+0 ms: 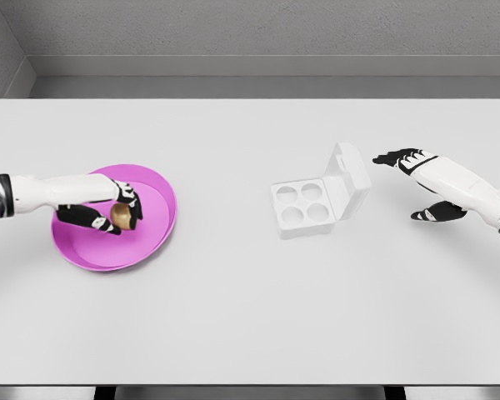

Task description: Pack egg into the box and close the box lid

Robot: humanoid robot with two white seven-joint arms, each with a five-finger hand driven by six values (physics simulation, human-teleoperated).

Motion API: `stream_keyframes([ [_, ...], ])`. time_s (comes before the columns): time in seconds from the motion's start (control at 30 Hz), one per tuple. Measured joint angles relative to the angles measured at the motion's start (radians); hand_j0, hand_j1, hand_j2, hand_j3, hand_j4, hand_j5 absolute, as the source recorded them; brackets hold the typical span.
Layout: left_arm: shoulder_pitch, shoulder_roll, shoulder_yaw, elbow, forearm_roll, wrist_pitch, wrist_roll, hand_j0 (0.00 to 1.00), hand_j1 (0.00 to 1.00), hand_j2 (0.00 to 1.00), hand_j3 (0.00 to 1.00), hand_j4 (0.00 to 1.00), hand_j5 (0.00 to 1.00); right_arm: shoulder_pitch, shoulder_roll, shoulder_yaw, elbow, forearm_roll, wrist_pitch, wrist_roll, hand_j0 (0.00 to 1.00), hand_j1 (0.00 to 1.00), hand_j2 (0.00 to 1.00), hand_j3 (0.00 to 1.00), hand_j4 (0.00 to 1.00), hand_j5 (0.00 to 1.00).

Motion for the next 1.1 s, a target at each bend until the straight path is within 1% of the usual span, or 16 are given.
stream_keyframes([
  [0.53,-0.002,-0.077,0.048,-0.011,0.015,0.0,0.002,0.35,0.35,0.35,0.35,0.35,0.35,0.0,0.0,0.0,0.0,0.0,0.0,0.0,1.0,1.0,1.0,1.0,1.0,1.0],
  [0.6,-0.003,-0.085,0.052,-0.015,0.024,0.0,0.002,0.31,0.31,0.31,0.31,0.31,0.31,0.0,0.0,0.0,0.0,0.0,0.0,0.0,1.0,1.0,1.0,1.0,1.0,1.0],
  [0.7,-0.011,-0.095,0.056,-0.019,0.03,0.0,0.002,0.31,0.31,0.31,0.31,0.31,0.31,0.0,0.0,0.0,0.0,0.0,0.0,0.0,1.0,1.0,1.0,1.0,1.0,1.0],
  [1.1,-0.014,-0.182,0.086,-0.021,0.031,0.0,0.002,0.3,0.3,0.3,0.3,0.3,0.3,0.0,0.0,0.0,0.0,0.0,0.0,0.0,1.0,1.0,1.0,1.0,1.0,1.0],
])
